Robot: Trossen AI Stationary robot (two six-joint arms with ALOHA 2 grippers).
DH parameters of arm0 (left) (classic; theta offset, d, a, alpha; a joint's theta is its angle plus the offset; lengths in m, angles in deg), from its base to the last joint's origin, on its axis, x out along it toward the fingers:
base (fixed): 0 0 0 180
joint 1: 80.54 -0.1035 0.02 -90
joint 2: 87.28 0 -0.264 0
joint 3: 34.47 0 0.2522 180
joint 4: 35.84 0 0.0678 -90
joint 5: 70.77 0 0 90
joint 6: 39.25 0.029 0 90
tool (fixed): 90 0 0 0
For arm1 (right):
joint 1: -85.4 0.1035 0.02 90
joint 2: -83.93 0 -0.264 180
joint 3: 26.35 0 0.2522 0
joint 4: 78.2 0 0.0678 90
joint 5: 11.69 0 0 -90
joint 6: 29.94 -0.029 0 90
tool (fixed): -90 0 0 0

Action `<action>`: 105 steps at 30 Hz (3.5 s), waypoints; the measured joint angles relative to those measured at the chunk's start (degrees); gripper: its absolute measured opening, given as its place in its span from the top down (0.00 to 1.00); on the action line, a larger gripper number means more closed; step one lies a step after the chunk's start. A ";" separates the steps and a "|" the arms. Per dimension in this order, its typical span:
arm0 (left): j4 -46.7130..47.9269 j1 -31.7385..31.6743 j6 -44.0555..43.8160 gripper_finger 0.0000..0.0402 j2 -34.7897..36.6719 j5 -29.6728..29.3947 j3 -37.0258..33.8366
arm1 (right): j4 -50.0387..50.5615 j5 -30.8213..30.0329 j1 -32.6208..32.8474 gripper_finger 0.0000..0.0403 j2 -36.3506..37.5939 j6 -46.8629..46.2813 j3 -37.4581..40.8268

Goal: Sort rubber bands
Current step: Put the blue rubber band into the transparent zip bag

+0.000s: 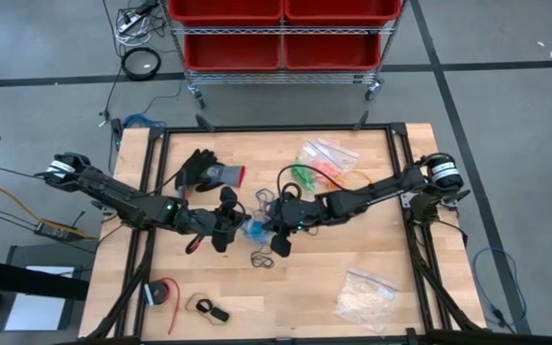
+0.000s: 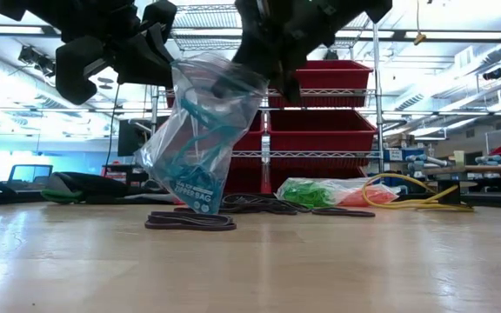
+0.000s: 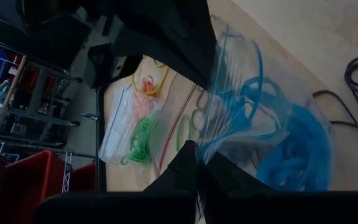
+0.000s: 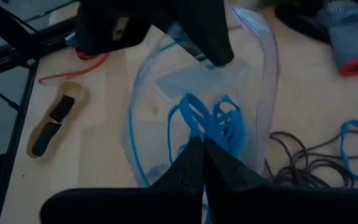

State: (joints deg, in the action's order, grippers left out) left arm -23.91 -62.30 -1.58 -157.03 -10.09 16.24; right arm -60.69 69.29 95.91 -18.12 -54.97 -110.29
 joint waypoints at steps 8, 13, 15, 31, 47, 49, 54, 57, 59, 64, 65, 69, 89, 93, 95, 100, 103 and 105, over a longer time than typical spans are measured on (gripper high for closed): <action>-0.02 -0.48 -0.02 0.97 0.02 0.02 0.00 | -3.16 -2.23 1.51 0.85 2.11 4.16 -0.01; 0.27 -1.58 0.00 0.97 0.90 0.02 0.00 | -2.63 -2.72 2.00 0.71 3.79 4.14 -0.02; 0.07 -1.99 0.00 0.97 1.96 0.04 -0.02 | -1.91 -2.77 2.47 0.67 4.36 4.16 0.00; 9.88 -4.43 0.00 0.97 15.72 0.02 -0.02 | 7.41 -18.82 8.61 0.63 10.57 8.67 -0.02; 10.31 -5.66 -0.02 0.97 17.63 0.02 -0.02 | -6.41 -8.62 -4.94 0.63 9.92 5.04 16.85; 10.34 -5.66 0.00 0.97 17.59 0.00 -0.02 | -9.77 -6.75 -6.59 0.63 8.99 7.67 18.77; 9.85 -5.66 0.00 0.97 17.63 0.02 -0.07 | -13.40 -4.42 -9.20 0.63 2.22 9.87 17.46; 9.75 -5.66 0.00 0.97 17.63 0.00 -0.07 | -13.13 -4.19 -10.47 0.63 -2.36 8.59 14.78; 9.98 -5.66 -0.01 0.97 17.62 0.01 -0.07 | -12.85 -4.52 -11.45 0.63 -5.08 8.13 12.71; 10.12 -5.66 -0.02 0.97 17.63 0.00 -0.11 | -11.61 -5.00 -13.53 0.63 -9.98 9.09 7.89; 9.24 -5.66 0.00 0.97 17.64 0.01 -0.13 | -10.76 -5.10 -13.95 0.63 -10.94 9.27 6.86; 6.05 -5.66 -0.01 0.97 17.61 0.00 -2.02 | -4.71 -4.85 -15.65 0.63 -13.50 7.98 4.30; 3.87 -5.77 0.00 0.97 17.79 0.00 -6.84 | 2.62 -3.12 -14.60 1.00 -11.92 5.12 4.09; 3.72 -5.77 0.00 0.97 17.77 0.02 -4.98 | 5.48 -4.94 -12.04 1.00 -7.01 5.45 4.17; 3.68 -5.77 -0.01 0.97 17.74 0.01 -4.45 | 7.82 -7.64 -10.73 1.00 -4.23 5.55 4.04; 4.15 -5.77 0.00 0.97 16.18 0.02 -4.33 | 14.75 -12.82 -6.94 1.00 2.51 4.30 4.07; 4.35 -5.76 0.00 0.97 13.23 0.00 -4.33 | 18.17 -15.90 -4.74 1.00 6.48 3.10 4.00; 4.38 -5.75 0.00 0.97 11.21 0.01 -4.33 | 19.93 -18.08 -3.34 1.00 8.86 2.50 4.06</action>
State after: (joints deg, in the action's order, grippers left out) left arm -19.52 -68.05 -1.58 -145.82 -10.08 11.91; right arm -40.76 51.21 92.57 -9.26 -52.47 -106.23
